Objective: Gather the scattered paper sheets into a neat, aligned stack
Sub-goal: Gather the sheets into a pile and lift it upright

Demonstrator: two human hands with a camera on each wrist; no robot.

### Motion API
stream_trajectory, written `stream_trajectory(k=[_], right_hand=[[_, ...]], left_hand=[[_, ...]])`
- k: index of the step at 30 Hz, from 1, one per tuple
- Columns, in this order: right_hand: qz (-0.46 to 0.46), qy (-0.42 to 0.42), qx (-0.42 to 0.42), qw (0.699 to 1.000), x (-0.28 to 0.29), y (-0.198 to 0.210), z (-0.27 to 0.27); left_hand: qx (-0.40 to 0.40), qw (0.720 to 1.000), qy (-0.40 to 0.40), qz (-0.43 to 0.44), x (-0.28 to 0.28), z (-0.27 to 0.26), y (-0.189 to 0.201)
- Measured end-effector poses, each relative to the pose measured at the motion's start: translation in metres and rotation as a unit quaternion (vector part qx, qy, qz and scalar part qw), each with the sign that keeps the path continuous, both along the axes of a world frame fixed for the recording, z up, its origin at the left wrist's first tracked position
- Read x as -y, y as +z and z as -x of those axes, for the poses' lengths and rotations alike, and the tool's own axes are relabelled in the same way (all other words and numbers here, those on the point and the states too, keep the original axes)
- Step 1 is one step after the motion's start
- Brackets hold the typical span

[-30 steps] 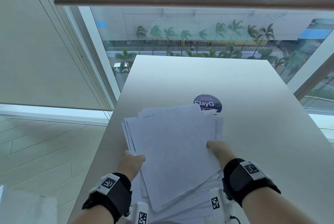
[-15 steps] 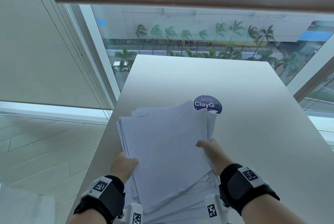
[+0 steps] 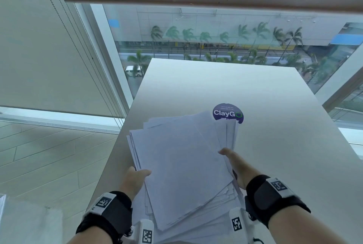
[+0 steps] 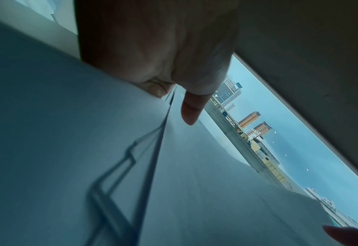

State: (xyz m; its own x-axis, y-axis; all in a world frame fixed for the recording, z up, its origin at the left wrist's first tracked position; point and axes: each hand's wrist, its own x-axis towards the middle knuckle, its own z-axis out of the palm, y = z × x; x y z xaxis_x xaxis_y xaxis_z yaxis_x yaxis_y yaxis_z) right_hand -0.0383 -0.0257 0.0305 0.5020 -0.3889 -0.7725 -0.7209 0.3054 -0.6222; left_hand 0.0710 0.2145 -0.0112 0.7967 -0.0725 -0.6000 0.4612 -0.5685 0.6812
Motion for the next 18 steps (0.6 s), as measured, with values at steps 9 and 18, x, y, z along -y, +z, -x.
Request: stream_trajectory(k=[9,18], right_hand=[[0.058,0.068,-0.033,0.995,-0.008,0.002,-0.004],[0.081,0.064,-0.046,0.994,-0.006,0.009,-0.004]], left_hand=[[0.001,0.998,-0.06,0.009,-0.001,0.0,0.008],[0.026,0.995,-0.04,0.083,0.005,0.006,0.024]])
